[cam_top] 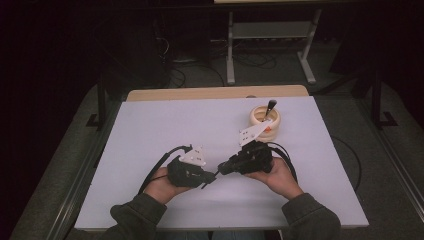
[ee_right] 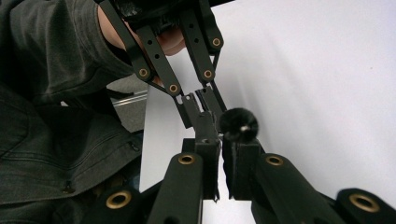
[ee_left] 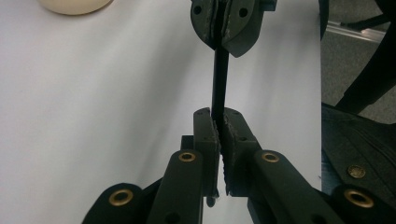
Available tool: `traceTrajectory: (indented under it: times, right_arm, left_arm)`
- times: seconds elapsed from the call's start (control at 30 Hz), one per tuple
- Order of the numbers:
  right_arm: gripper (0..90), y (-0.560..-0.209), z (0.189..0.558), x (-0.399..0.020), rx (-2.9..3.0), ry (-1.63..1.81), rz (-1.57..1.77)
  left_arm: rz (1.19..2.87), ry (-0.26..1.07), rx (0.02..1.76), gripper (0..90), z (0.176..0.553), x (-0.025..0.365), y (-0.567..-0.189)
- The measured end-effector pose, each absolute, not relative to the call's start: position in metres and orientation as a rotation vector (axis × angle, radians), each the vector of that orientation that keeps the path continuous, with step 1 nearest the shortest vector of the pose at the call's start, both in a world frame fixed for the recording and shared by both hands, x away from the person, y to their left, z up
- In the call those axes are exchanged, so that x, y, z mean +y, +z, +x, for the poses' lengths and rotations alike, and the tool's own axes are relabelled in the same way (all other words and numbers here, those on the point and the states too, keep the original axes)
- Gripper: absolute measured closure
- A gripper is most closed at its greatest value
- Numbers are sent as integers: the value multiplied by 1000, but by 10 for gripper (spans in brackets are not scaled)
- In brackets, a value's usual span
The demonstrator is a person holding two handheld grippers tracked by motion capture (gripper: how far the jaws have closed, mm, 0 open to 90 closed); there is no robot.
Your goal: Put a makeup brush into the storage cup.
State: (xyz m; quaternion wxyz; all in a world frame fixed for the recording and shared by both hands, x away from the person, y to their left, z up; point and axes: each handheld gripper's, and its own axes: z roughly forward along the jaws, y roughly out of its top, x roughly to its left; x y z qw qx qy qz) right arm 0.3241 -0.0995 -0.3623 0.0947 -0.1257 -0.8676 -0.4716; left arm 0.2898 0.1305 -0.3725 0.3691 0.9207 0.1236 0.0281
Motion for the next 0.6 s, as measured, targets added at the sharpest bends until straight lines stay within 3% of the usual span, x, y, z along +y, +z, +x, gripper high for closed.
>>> traceTrajectory:
  times: [0.6]
  right_arm:
    - [845, -356, 332, -122, -2671, -1293, -480]
  left_arm:
    - [2336, 110, 378, 670, 285, 146, -374]
